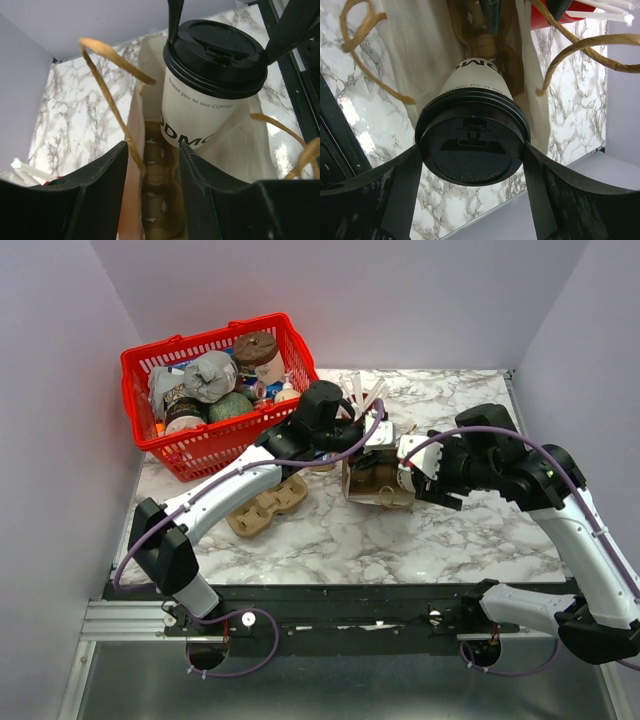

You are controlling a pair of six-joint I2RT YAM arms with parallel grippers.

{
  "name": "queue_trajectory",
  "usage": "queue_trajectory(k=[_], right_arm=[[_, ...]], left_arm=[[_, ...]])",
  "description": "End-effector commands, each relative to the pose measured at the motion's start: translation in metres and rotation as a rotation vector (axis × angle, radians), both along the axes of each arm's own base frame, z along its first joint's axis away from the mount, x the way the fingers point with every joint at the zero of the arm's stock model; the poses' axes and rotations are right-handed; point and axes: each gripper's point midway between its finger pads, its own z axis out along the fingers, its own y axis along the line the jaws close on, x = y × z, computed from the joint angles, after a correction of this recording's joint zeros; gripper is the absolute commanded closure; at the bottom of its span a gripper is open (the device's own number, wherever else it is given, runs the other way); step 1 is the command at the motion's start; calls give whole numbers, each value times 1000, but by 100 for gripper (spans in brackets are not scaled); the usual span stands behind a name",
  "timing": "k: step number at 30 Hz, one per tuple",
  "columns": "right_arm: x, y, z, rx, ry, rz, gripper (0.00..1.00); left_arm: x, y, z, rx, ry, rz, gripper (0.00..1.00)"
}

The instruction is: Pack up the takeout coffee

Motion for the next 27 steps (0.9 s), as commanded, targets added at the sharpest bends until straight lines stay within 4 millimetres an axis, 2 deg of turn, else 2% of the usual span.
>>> queue_trajectory(k=[1, 7, 10, 11, 17, 22, 27], right_arm=[[1, -5, -1, -11, -17, -33, 99], [2, -4, -2, -20, -17, -23, 99], [4, -1, -1, -41, -28, -4, 100], [4, 1, -2, -53, -32, 8, 99], [7, 3, -14, -166, -72, 79, 100], [16, 12, -19, -210, -112, 102, 99], [12, 17, -33, -230, -107, 156, 99]], left_arm=[[-22, 1, -9, 51, 33, -131, 48], [-14, 4, -20, 105, 7, -93, 55], [-14, 2, -22, 121, 23, -101, 69], [-14, 1, -21, 119, 30, -101, 76], [-10, -4, -22, 105, 79, -81, 88], [-8, -6, -15, 82, 109, -54, 94], [-6, -10, -17, 74, 163, -33, 96]])
